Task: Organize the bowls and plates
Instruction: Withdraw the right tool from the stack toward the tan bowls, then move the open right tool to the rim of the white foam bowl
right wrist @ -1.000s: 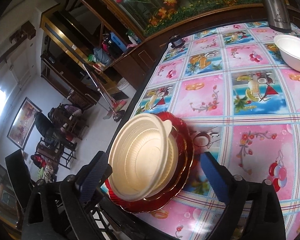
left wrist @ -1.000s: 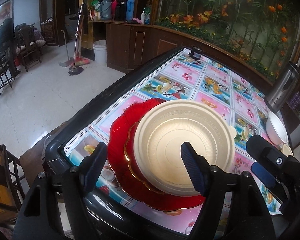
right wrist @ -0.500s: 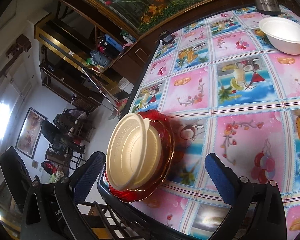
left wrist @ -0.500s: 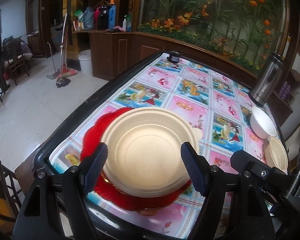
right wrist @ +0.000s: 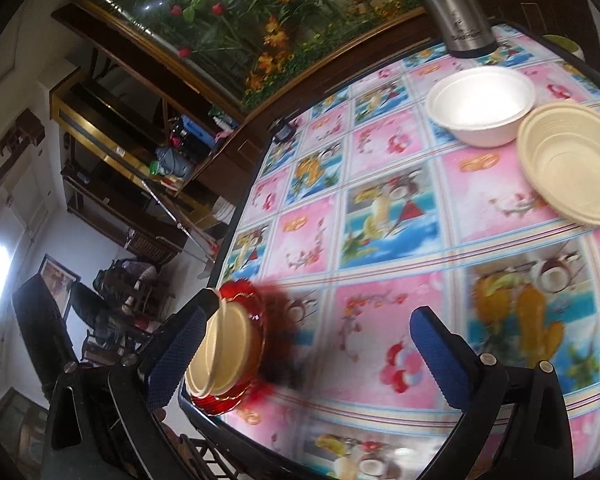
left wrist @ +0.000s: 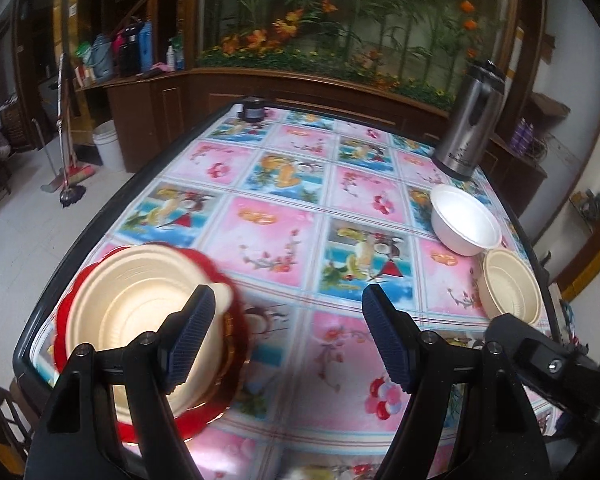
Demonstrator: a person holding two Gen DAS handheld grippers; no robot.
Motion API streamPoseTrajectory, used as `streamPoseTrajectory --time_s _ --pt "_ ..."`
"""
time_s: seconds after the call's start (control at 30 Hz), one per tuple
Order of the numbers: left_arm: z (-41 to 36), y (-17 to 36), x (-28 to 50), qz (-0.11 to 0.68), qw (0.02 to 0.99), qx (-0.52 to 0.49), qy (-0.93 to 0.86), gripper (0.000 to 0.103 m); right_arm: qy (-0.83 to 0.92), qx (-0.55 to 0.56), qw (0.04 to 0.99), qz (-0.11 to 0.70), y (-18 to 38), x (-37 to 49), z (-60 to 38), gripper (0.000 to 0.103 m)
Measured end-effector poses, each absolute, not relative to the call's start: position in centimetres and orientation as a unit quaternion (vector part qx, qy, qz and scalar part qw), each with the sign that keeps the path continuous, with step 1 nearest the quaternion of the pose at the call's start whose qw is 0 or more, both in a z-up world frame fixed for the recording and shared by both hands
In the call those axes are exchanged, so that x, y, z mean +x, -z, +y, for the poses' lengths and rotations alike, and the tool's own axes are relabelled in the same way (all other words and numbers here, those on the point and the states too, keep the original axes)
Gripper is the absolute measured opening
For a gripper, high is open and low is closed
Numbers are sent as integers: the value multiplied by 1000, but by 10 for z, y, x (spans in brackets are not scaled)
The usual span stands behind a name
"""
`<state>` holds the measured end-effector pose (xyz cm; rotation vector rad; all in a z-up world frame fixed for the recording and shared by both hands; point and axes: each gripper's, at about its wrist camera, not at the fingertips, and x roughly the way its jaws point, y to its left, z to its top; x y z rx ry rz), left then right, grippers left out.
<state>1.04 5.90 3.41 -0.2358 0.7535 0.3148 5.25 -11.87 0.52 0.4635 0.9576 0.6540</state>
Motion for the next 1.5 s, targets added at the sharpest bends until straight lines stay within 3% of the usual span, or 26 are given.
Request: streamPoseTrajectory --time_s 1.03,1.5 --pt "-19 -6 114 413 903 -93 -76 76 -217 222 853 419 -26 130 -226 103" --pt "-45 1 212 431 890 -138 -52 76 -169 225 845 455 -17 242 -256 98"
